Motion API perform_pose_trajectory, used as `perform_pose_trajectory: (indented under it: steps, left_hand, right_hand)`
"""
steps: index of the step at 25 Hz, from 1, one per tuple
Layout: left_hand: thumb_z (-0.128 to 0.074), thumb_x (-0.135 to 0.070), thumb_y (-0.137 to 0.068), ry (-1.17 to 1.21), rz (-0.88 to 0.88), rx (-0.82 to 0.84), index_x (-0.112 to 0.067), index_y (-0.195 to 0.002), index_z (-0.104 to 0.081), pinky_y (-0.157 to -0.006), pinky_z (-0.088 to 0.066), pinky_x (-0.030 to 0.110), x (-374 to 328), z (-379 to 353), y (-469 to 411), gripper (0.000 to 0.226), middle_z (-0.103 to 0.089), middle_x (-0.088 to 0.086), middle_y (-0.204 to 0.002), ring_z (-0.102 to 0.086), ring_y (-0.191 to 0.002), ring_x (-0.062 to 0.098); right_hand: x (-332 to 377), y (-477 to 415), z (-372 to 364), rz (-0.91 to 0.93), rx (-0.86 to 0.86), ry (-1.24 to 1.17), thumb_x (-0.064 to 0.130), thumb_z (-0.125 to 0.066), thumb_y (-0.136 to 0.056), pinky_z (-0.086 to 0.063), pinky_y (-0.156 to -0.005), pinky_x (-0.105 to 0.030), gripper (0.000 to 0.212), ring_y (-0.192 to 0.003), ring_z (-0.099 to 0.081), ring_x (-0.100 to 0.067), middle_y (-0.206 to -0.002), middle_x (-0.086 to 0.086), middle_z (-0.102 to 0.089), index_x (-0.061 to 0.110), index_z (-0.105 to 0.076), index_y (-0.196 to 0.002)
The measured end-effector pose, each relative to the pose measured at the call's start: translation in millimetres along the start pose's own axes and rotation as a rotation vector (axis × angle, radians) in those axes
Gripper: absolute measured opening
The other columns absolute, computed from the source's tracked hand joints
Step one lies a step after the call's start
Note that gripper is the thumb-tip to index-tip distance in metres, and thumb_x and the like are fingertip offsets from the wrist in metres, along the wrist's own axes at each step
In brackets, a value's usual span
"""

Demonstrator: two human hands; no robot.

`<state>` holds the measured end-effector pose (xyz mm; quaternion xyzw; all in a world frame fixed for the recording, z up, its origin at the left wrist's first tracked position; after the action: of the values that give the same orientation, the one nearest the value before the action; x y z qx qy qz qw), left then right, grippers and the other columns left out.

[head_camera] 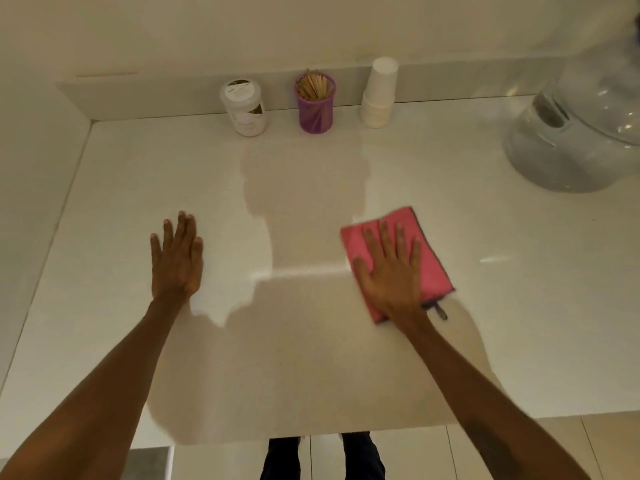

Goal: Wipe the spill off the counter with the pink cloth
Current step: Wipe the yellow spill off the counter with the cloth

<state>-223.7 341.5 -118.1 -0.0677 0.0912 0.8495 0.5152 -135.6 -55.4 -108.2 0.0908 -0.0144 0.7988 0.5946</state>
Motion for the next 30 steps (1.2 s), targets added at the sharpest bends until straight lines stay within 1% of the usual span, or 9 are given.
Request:
perform_pose_trajectory:
  steps: [3, 7, 12, 16, 18, 21, 24, 27, 30]
  left_hand:
    - [-0.017, -0.032, -0.11, -0.004, -0.001, -0.006, -0.016, -0.163, -0.01, -0.128, 0.004, 0.046, -0.1, -0.5, 0.1, 0.056, -0.006, 0.001, -0.172, -0.001, -0.16, 0.028]
    - [-0.018, -0.031, -0.11, -0.014, -0.01, -0.008, -0.015, -0.163, -0.011, -0.125, 0.012, 0.038, 1.2, 0.7, 0.9, 0.055, -0.007, 0.001, -0.172, -0.001, -0.16, 0.028]
    - [-0.018, -0.032, -0.11, -0.007, -0.011, -0.015, -0.014, -0.162, -0.014, -0.105, 0.032, 0.008, -0.8, 4.2, 3.0, 0.055, -0.011, 0.004, -0.172, -0.004, -0.159, 0.031]
    - [-0.019, -0.031, -0.11, -0.011, -0.006, -0.025, -0.014, -0.162, -0.015, -0.121, 0.017, 0.032, -5.0, 5.6, 3.6, 0.055, -0.012, 0.004, -0.172, -0.005, -0.159, 0.032]
    - [-0.019, -0.032, -0.11, -0.011, -0.013, -0.038, -0.014, -0.162, -0.015, -0.123, 0.009, 0.039, -6.6, 6.5, 2.2, 0.055, -0.012, 0.004, -0.172, -0.005, -0.159, 0.031]
    - [-0.018, -0.033, -0.11, -0.004, -0.011, -0.029, -0.015, -0.163, -0.014, -0.115, 0.024, 0.022, -4.2, 6.0, 4.6, 0.055, -0.011, 0.003, -0.172, -0.003, -0.16, 0.029]
    - [-0.019, -0.033, -0.11, 0.014, -0.015, -0.017, -0.016, -0.163, -0.014, -0.108, 0.028, 0.012, -0.9, 5.6, 3.2, 0.055, -0.01, 0.002, -0.172, -0.001, -0.16, 0.028]
    - [-0.019, -0.032, -0.111, -0.002, -0.016, -0.007, -0.015, -0.163, -0.014, -0.105, 0.031, 0.008, -0.2, 5.7, 4.1, 0.055, -0.01, 0.002, -0.172, -0.003, -0.16, 0.028]
    - [-0.017, -0.035, -0.111, 0.006, -0.026, 0.0, -0.016, -0.162, -0.015, -0.106, 0.03, 0.007, -3.8, 8.3, 5.4, 0.055, -0.011, 0.002, -0.172, -0.004, -0.16, 0.029]
  right_hand:
    - [52.3, -52.0, 8.4, 0.008, 0.014, -0.102, 0.051, -0.026, -0.108, 0.002, -0.128, -0.06, 0.062, -0.16, -0.005, -0.034, -0.172, -0.008, -0.017, 0.024, -0.023, -0.164]
    - [136.9, 10.6, -14.7, 0.329, 0.072, -0.045, 0.05, -0.028, -0.105, -0.007, -0.126, -0.06, 0.062, -0.158, -0.018, -0.035, -0.167, -0.01, -0.032, 0.02, -0.035, -0.159]
    - [16.9, 78.6, -14.4, 0.137, -0.025, -0.032, 0.055, -0.034, -0.108, -0.038, -0.118, -0.059, 0.058, -0.147, -0.042, -0.04, -0.161, -0.01, -0.044, 0.027, -0.037, -0.158]
    - [-69.7, -0.6, 11.8, -0.075, 0.018, 0.01, 0.059, -0.014, -0.106, 0.0, -0.128, -0.06, 0.069, -0.159, -0.004, -0.039, -0.173, -0.011, -0.005, 0.027, -0.005, -0.166]
    - [-30.8, -35.7, 12.4, -0.051, 0.015, -0.052, 0.055, -0.022, -0.107, 0.0, -0.128, -0.062, 0.066, -0.159, -0.008, -0.038, -0.172, -0.012, -0.015, 0.023, -0.016, -0.165]
    - [79.3, -24.3, -6.4, 0.191, -0.073, -0.071, 0.043, -0.054, -0.1, -0.021, -0.122, -0.066, 0.053, -0.147, -0.04, -0.037, -0.152, -0.011, -0.053, 0.022, -0.052, -0.148]
    - [166.8, 43.8, -32.1, 0.516, 0.012, -0.068, 0.051, -0.045, -0.1, -0.01, -0.125, -0.064, 0.06, -0.153, -0.028, -0.038, -0.162, -0.009, -0.042, 0.023, -0.043, -0.154]
    - [153.5, 90.9, -43.9, 0.595, 0.041, -0.075, 0.057, -0.036, -0.104, -0.003, -0.127, -0.06, 0.061, -0.157, -0.018, -0.035, -0.166, -0.007, -0.03, 0.024, -0.038, -0.156]
    - [71.9, 101.7, -33.3, 0.391, -0.002, -0.048, 0.057, -0.035, -0.106, 0.001, -0.127, -0.058, 0.059, -0.158, -0.006, -0.027, -0.166, -0.004, -0.033, 0.029, -0.034, -0.158]
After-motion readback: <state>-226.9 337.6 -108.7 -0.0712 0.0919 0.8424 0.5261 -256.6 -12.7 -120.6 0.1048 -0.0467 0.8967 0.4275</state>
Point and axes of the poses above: each hand's wrist, its own y-axis away from the middle knuckle, its own z-axis out of the back of the hand, x = y × z, the point moved 2 cm from there along -y, towards the middle knuckle
